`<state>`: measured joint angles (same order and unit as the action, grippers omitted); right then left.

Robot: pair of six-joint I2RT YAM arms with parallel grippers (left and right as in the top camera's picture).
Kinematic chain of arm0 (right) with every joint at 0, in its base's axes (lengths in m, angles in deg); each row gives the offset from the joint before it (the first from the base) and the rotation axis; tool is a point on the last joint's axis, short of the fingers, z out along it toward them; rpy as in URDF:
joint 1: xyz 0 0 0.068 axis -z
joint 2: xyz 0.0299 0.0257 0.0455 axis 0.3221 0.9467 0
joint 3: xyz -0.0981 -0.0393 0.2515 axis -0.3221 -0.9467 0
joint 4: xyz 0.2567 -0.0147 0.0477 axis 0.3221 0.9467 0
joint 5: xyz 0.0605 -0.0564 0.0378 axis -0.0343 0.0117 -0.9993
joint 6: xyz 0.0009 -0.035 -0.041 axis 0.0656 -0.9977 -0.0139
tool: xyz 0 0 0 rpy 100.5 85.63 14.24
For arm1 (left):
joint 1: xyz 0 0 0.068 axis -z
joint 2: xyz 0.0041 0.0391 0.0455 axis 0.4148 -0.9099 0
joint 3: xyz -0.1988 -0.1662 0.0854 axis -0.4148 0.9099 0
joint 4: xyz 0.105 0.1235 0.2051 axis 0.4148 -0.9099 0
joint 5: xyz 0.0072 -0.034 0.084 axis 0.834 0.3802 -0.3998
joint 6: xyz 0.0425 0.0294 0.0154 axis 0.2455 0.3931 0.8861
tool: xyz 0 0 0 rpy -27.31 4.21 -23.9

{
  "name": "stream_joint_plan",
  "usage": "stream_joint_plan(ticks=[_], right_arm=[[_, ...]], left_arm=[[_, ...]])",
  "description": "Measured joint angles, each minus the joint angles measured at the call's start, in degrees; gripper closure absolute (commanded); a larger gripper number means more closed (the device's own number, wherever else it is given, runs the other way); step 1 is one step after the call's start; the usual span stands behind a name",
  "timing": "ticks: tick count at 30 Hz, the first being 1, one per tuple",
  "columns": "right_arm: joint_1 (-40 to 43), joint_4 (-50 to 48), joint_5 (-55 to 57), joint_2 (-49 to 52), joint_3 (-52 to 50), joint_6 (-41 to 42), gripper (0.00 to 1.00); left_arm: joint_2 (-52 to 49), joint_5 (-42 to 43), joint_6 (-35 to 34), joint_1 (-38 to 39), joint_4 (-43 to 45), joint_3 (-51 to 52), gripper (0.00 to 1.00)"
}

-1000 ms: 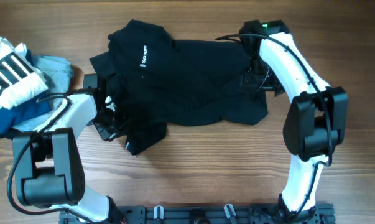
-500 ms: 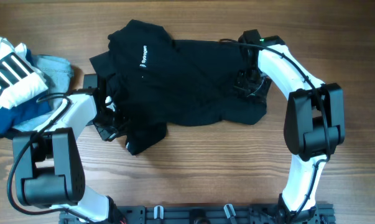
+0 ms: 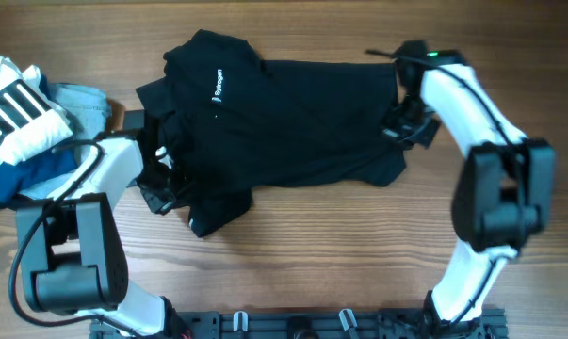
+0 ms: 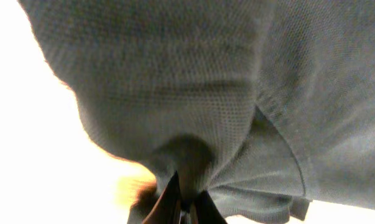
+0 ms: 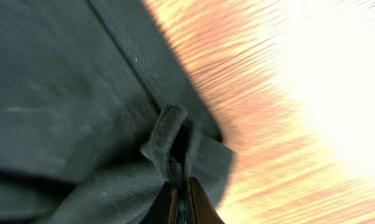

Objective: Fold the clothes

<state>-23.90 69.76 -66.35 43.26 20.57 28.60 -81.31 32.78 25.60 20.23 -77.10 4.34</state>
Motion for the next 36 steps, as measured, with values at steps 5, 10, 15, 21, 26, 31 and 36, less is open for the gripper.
stream_joint_plan(ticks=[5,10,15,21,26,31,36], right_arm=[[2.47,3.91,-0.04,-15.8,0.02,-7.78,0.96],[2.49,4.7,-0.02,-19.98,0.0,-10.75,0.96],[2.49,4.74,-0.02,-24.33,0.0,-11.17,0.96],[2.54,5.64,1.36,-24.33,0.0,-12.28,0.96],[2.56,5.73,2.43,-24.33,0.02,-13.07,0.96],[2.58,5.81,2.64,-24.33,0.0,-13.7,0.96],[2.58,6.08,2.84,-24.33,0.02,-13.94,0.96]], left_arm=[[4.42,0.42,3.28,-0.39,-5.29,-4.31,0.96],[14.64,0.61,5.14,-0.76,-7.28,-6.54,0.96],[26.45,0.63,5.31,-1.84,-9.64,-9.53,0.96],[20.96,4.37,5.33,-1.77,-16.17,-4.31,0.54],[20.2,6.67,5.7,1.01,-18.78,2.71,0.31],[20.2,5.46,4.87,1.64,-12.94,4.13,0.34],[19.82,4.81,0.02,6.16,1.33,13.2,0.41]])
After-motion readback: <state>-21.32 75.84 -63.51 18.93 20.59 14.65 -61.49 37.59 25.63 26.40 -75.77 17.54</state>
